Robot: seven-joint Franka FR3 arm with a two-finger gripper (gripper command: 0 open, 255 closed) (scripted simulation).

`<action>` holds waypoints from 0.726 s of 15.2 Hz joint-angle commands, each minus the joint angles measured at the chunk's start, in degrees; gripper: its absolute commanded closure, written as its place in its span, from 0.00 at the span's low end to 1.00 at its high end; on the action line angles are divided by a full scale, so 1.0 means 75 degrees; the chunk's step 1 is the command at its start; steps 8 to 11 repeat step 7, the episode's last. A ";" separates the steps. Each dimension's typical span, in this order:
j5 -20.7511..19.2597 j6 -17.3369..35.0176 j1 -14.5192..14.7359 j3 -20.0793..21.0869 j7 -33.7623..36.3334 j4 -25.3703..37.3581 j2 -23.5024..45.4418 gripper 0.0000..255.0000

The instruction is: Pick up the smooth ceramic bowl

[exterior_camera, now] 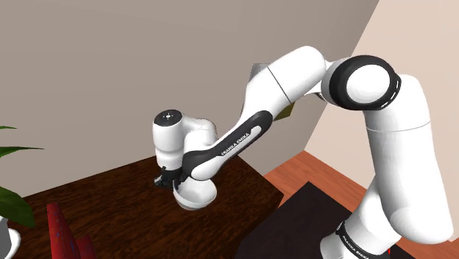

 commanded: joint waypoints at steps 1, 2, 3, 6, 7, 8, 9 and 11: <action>0.0093 -0.0111 -0.0054 0.0069 -0.0079 -0.0047 -0.0172 1.00; 0.0140 -0.0171 -0.0077 0.0101 -0.0119 -0.0056 -0.0247 1.00; 0.0186 -0.0231 -0.0098 0.0133 -0.0158 -0.0063 -0.0321 1.00; 0.0287 -0.0363 -0.0144 0.0201 -0.0243 -0.0073 -0.0478 1.00; 0.0287 -0.0364 -0.0144 0.0200 -0.0243 -0.0072 -0.0477 1.00; 0.0287 -0.0364 -0.0144 0.0200 -0.0243 -0.0072 -0.0477 1.00; 0.0287 -0.0364 -0.0144 0.0200 -0.0243 -0.0072 -0.0477 1.00; 0.0287 -0.0364 -0.0144 0.0200 -0.0243 -0.0072 -0.0477 1.00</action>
